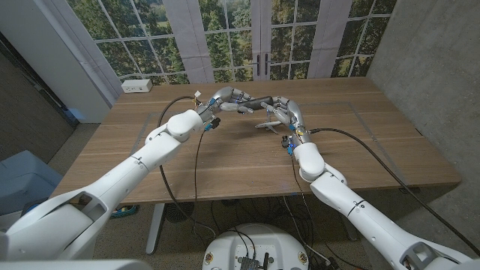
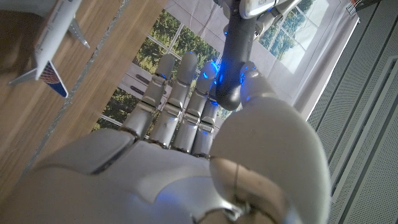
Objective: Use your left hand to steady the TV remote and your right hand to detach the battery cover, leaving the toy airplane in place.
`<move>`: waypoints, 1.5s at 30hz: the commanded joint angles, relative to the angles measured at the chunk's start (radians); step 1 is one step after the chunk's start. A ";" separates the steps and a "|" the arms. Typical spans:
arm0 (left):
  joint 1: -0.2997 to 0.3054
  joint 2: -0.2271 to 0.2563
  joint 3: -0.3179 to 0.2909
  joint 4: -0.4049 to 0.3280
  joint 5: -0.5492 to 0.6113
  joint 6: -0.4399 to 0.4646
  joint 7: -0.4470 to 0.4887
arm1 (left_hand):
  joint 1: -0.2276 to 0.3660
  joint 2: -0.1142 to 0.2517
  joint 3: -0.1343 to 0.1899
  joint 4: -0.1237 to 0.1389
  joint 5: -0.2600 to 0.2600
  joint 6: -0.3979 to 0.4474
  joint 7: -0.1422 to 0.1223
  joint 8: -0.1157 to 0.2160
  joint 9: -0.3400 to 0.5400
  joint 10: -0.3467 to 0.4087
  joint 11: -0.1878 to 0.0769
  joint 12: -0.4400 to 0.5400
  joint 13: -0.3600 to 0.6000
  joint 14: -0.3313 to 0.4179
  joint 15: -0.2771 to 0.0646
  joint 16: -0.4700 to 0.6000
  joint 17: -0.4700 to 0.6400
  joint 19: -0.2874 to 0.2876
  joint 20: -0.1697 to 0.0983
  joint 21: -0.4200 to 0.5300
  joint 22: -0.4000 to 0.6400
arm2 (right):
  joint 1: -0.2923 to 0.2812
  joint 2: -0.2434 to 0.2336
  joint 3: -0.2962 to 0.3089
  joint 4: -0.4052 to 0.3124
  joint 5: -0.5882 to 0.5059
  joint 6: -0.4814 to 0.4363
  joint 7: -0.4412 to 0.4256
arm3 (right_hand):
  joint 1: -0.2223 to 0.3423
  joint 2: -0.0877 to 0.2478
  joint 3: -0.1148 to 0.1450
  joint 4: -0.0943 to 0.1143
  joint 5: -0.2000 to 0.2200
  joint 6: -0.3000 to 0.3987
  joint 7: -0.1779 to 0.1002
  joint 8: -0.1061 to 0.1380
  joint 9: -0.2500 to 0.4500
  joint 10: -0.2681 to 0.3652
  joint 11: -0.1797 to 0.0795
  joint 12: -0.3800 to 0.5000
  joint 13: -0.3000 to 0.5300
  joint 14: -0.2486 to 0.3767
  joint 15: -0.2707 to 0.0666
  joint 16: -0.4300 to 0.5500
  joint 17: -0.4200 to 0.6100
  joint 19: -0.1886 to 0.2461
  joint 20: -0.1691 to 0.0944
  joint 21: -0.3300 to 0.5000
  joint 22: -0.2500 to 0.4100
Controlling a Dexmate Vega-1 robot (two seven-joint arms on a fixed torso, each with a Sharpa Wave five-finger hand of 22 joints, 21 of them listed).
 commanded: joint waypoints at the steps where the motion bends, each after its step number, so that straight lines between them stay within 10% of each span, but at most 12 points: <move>1: -0.003 -0.003 0.000 0.008 0.006 -0.005 0.003 | 0.158 0.164 0.013 0.001 0.005 0.000 0.007 0.009 0.003 0.004 -0.005 0.000 0.005 0.058 -0.076 0.002 0.005 -0.006 -0.131 0.008 -0.001 | -0.004 0.010 0.016 0.007 0.024 0.015 0.007 | -0.005 0.127 0.040 0.069 -0.005 0.005 0.002 -0.003 -0.028 -0.037 -0.013 -0.024 -0.018 -0.022 -0.084 -0.020 0.012 -0.030 -0.001 0.017 0.003; 9: -0.006 -0.007 0.001 0.016 0.005 -0.010 0.001 | 0.158 0.164 0.015 0.001 0.005 -0.001 0.008 0.009 0.003 0.006 -0.005 -0.001 0.006 0.059 -0.076 0.001 0.007 -0.008 -0.131 0.013 -0.008 | -0.006 0.016 0.020 0.011 0.033 0.015 0.004 | -0.050 0.151 0.077 0.120 0.001 -0.019 0.002 -0.022 -0.029 -0.053 -0.014 -0.018 0.014 -0.041 -0.086 -0.036 0.030 -0.067 -0.016 0.038 0.004; 13: -0.006 -0.008 0.001 0.018 0.006 -0.014 0.002 | 0.157 0.163 0.015 0.001 0.005 -0.001 0.008 0.008 0.003 0.004 -0.005 -0.003 0.005 0.059 -0.076 -0.001 0.007 -0.010 -0.131 0.015 -0.011 | -0.004 0.019 0.021 0.012 0.038 0.013 0.006 | -0.092 0.156 0.117 0.178 0.009 -0.038 -0.008 -0.017 0.013 -0.058 -0.031 0.007 0.061 -0.032 -0.090 -0.029 0.058 -0.084 -0.019 0.065 0.008; 20: -0.008 -0.011 0.000 0.025 0.006 -0.022 0.002 | 0.156 0.164 0.017 0.001 0.005 -0.001 0.008 0.008 0.004 0.007 -0.005 -0.004 0.006 0.057 -0.076 -0.004 0.008 -0.011 -0.131 0.021 -0.017 | 0.004 0.046 0.028 0.065 0.091 0.083 0.036 | -0.180 0.151 0.193 0.271 0.022 -0.077 -0.020 0.035 0.168 -0.078 -0.059 0.102 0.233 0.004 -0.091 0.035 0.131 -0.117 -0.028 0.144 0.020; 24: -0.011 -0.012 0.001 0.030 0.006 -0.022 -0.002 | 0.155 0.164 0.017 0.002 0.005 -0.002 0.008 0.008 0.004 0.005 -0.005 -0.005 0.007 0.057 -0.076 -0.005 0.008 -0.012 -0.131 0.023 -0.019 | 0.012 0.068 0.032 0.112 0.123 0.147 0.060 | -0.226 0.148 0.208 0.283 0.024 -0.081 -0.023 0.075 0.261 -0.080 -0.064 0.150 0.315 0.012 -0.087 0.089 0.138 -0.128 -0.034 0.191 0.029; 31: -0.016 -0.014 0.001 0.041 0.005 -0.027 -0.005 | 0.156 0.165 0.020 0.001 0.005 -0.005 0.008 0.007 0.004 0.003 -0.005 -0.006 0.009 0.058 -0.076 -0.007 0.010 -0.015 -0.131 0.028 -0.027 | 0.024 0.095 0.037 0.170 0.160 0.227 0.097 | -0.266 0.148 0.220 0.281 0.026 -0.072 -0.013 0.101 0.320 -0.060 -0.053 0.164 0.319 0.018 -0.087 0.157 0.141 -0.130 -0.035 0.241 0.037; 38: -0.020 -0.015 0.001 0.049 0.002 -0.030 -0.012 | 0.156 0.165 0.021 0.001 0.005 -0.004 0.008 0.007 0.004 0.007 -0.008 -0.006 0.010 0.058 -0.076 -0.009 0.012 -0.017 -0.131 0.033 -0.033 | 0.030 0.106 0.040 0.200 0.150 0.266 0.104 | -0.263 0.122 0.222 0.183 -0.006 -0.031 -0.005 -0.037 0.156 -0.060 -0.015 0.065 0.137 -0.093 -0.069 0.273 0.146 -0.173 -0.011 0.299 0.028; 45: -0.021 -0.015 0.001 0.051 0.002 -0.033 -0.013 | 0.155 0.166 0.023 0.001 0.005 -0.004 0.008 0.007 0.004 0.006 -0.006 -0.008 0.011 0.057 -0.076 -0.012 0.012 -0.019 -0.131 0.037 -0.039 | 0.032 0.128 0.046 0.229 0.138 0.305 0.089 | -0.252 0.120 0.225 0.149 -0.010 -0.007 -0.006 -0.069 0.113 -0.052 -0.017 0.065 0.119 -0.115 -0.076 0.302 0.141 -0.170 -0.010 0.316 0.019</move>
